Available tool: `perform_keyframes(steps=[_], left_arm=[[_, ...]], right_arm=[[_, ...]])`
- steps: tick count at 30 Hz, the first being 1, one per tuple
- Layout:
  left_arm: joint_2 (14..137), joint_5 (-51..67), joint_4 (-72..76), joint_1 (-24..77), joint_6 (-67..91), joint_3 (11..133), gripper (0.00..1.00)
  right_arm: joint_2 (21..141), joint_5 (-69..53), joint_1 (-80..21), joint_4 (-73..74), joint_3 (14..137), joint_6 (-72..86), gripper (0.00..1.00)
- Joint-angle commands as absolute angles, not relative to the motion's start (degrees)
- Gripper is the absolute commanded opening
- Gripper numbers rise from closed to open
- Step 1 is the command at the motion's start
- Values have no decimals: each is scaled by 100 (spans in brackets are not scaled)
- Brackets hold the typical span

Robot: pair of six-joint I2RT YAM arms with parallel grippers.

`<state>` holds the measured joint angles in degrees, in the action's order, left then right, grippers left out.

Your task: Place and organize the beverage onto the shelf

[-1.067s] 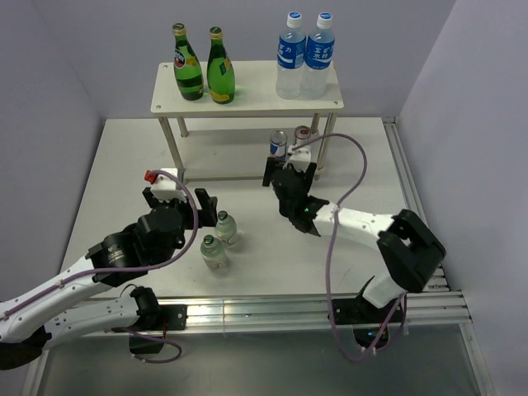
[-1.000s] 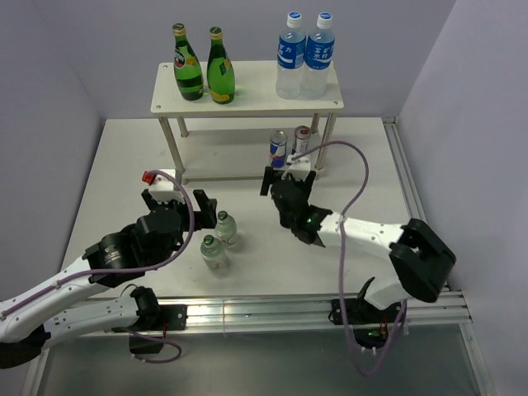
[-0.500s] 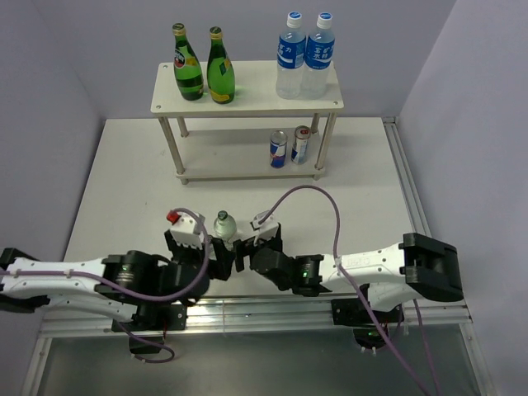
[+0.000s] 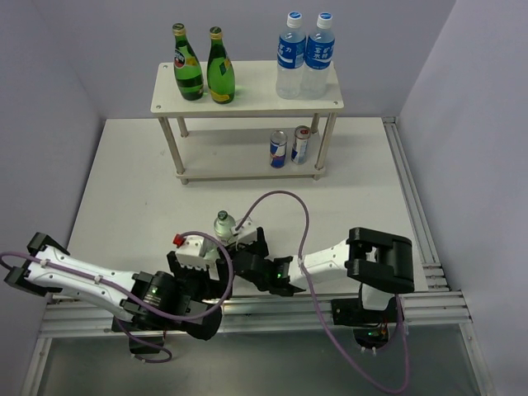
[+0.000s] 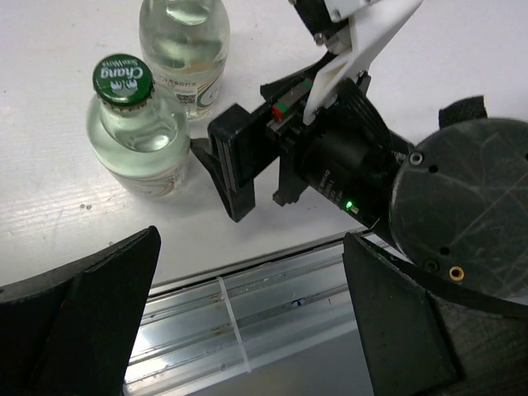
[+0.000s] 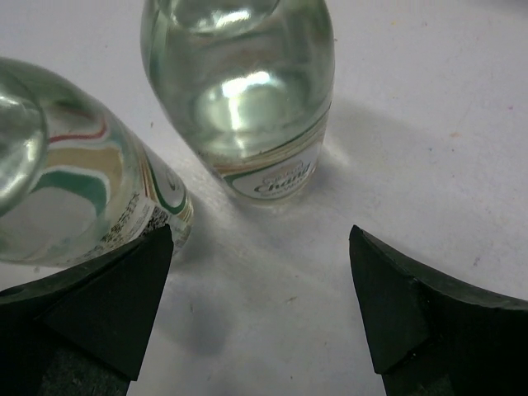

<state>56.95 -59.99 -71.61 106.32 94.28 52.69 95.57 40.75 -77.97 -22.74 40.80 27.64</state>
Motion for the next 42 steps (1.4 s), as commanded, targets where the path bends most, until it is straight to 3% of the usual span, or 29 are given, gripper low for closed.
perform_keyframes(steps=[1,11,26,29,30,32,33,37,42], left_arm=[[5607,-6179,-6918,10731,9800,5045,99],[6284,-6328,-7163,10749,11108,4615,99],[6231,-6196,-6249,10749,11196,3701,99],[6468,-6266,-6406,10758,11486,3683,99],[6599,-6284,-6451,10749,11592,3683,99],[6697,-6354,-6565,10749,11785,3726,99],[6741,-6381,-6609,10749,11812,3735,99],[6662,-6381,-6110,10670,11375,3674,99],[6740,-6127,-5029,10188,9960,3603,99]], right_arm=[[9703,4359,-7647,-2908,4394,2575,94],[10265,4272,-7129,-3691,4596,2242,94],[11408,3929,-6636,-4060,5537,2118,93],[11522,3929,-6548,-4166,5581,2101,82],[11549,3955,-6522,-4218,5572,2109,69],[11601,3937,-6469,-4254,5564,2092,55],[11619,3955,-6451,-4263,5555,2100,38],[11637,3920,-6363,-4245,5502,2066,2],[11357,4192,-6302,-4201,5169,2109,0]])
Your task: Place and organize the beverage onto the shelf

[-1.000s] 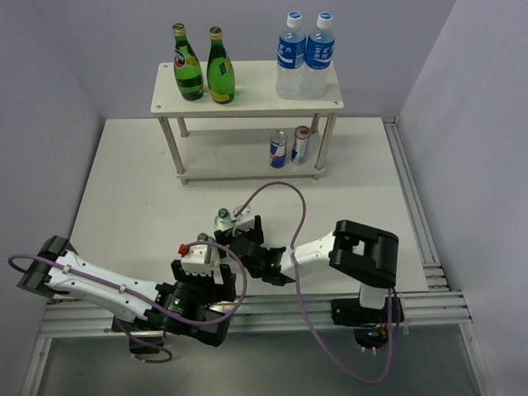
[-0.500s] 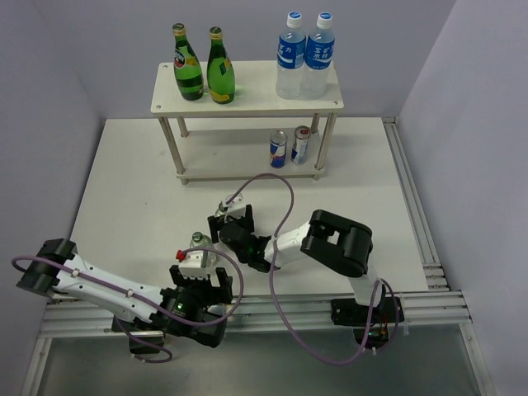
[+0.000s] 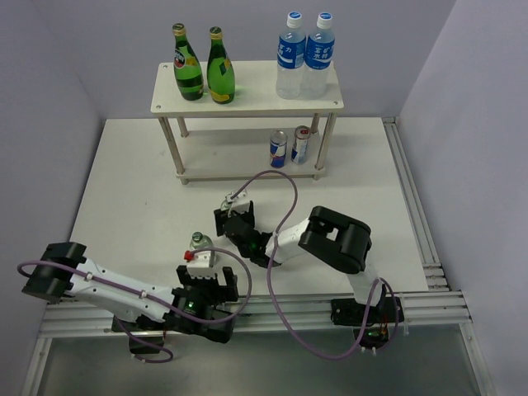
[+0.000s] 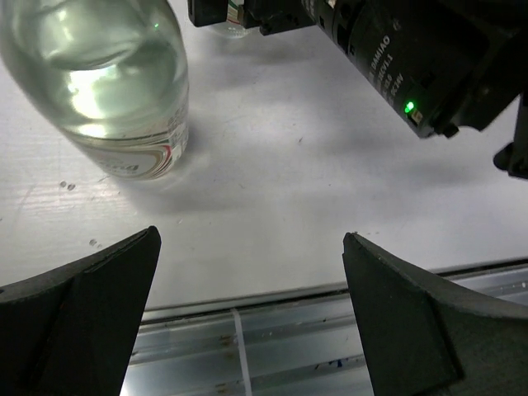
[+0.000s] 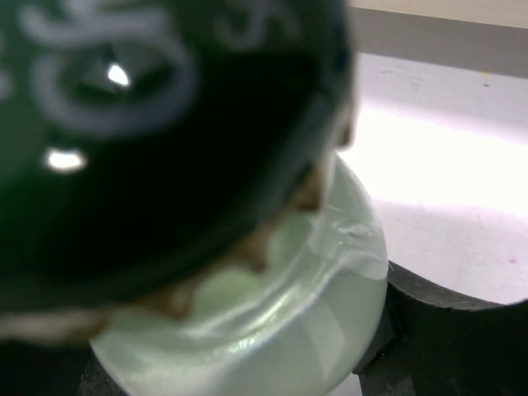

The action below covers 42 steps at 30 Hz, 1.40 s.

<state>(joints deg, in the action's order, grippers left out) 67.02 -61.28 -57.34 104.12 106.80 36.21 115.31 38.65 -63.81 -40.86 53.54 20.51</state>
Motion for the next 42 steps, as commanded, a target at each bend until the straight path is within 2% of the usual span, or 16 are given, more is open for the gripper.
perform_keyframes(steps=[1,7,15,21,32,42], left_arm=[[6820,-6117,-4966,10134,9897,3656,99],[7637,-6012,-4491,9589,9719,3770,99],[8884,-6144,-6983,9387,12189,4438,99],[8974,-6310,-7287,9194,12875,4448,99],[8402,-6741,-5811,8324,11491,3903,99],[7928,-6812,-2842,7261,9160,2998,99]], right_arm=[[11277,4227,-6284,-4201,5081,2196,0],[10539,4543,-6223,-4201,4167,2574,0],[9730,4799,-6170,-3920,3463,3006,0],[9607,4808,-6170,-3894,3375,3059,0],[9308,4843,-6152,-3814,3489,2839,0],[9351,3983,-5661,-3428,4761,2207,0]])
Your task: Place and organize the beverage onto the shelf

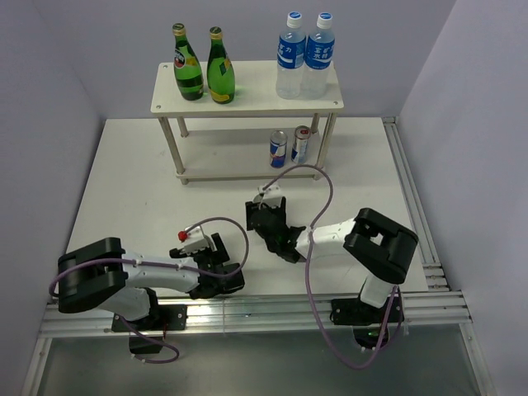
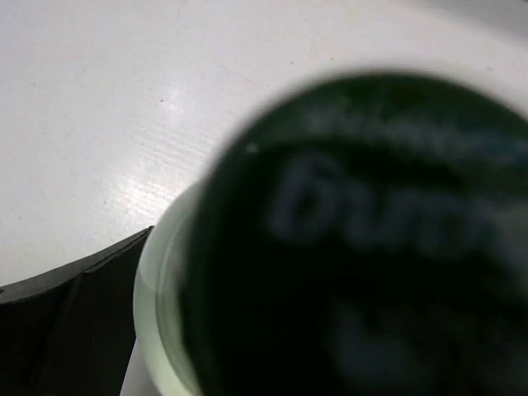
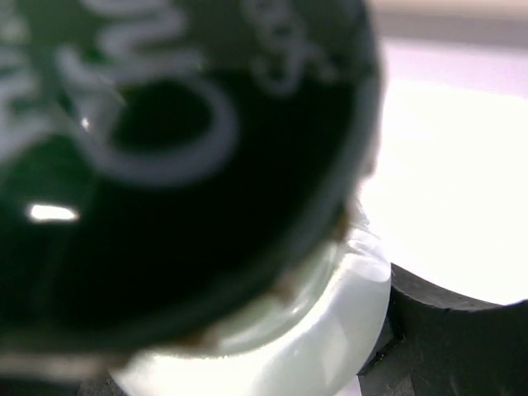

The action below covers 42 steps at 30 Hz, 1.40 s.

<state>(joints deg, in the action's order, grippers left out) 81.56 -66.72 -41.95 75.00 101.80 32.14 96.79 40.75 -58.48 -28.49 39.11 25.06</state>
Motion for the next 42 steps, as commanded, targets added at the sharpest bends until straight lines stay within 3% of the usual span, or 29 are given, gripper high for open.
perform_keyframes(steps=[1,6,20,37,38,40,41,42], left_arm=[[7867,-6785,-2647,7129,8984,2945,99],[7919,-6812,-1891,6873,8351,2857,99],[8033,-6662,-730,6539,7629,2488,99],[8235,-6618,456,6267,7005,2206,99],[8253,-6627,483,6258,6961,2206,99],[8297,-6653,518,6249,6944,2197,99],[8306,-6645,588,6249,6882,2197,99],[8358,-6662,606,6240,6882,2197,99]], right_arm=[[9404,3921,-5617,-3323,4903,2163,0],[9746,3455,-5309,-2980,6087,1828,0],[12137,2663,-4491,-1539,9656,1521,0],[12955,2856,-4316,-1125,10661,1459,0],[12981,2874,-4315,-1108,10670,1476,3],[12990,2883,-4315,-1090,10635,1520,29],[12990,2892,-4315,-1099,10574,1538,57],[12990,2935,-4315,-1099,10565,1538,65]])
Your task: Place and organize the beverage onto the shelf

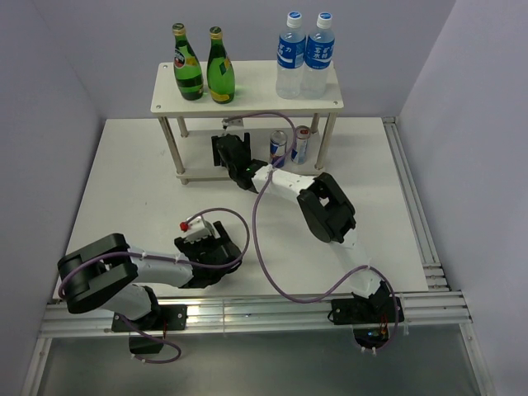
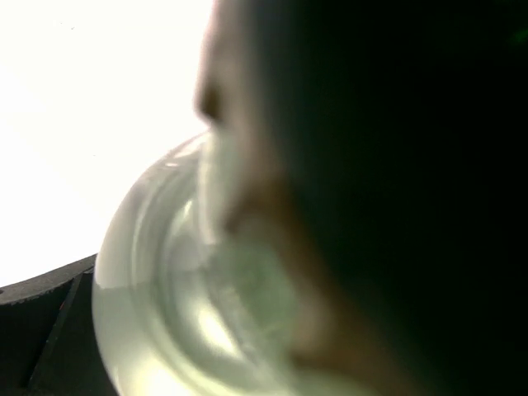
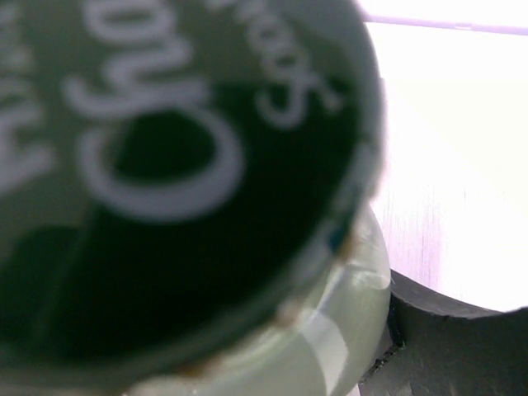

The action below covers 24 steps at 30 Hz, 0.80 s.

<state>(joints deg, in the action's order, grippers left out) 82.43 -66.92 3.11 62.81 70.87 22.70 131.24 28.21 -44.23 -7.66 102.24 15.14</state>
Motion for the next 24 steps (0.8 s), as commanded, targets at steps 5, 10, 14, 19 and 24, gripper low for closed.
perform_keyframes(steps=[5,10,14,19,24], left_arm=[[8613,-6706,642,6240,6864,2285,99],[8877,-6785,738,6240,6777,2373,99],[9044,-6820,615,6240,6820,2487,99],[9070,-6899,510,6240,6838,2540,99],[9000,-7048,396,6240,6803,2628,99]], right_arm=[[12876,2971,-4315,-1169,10310,1608,91],[12648,2927,-4324,-1274,9968,1687,93],[12446,2865,-4333,-1406,9546,1714,100],[12095,2857,-4359,-1520,9115,1793,100],[11349,2926,-4473,-1810,8096,1951,100]])
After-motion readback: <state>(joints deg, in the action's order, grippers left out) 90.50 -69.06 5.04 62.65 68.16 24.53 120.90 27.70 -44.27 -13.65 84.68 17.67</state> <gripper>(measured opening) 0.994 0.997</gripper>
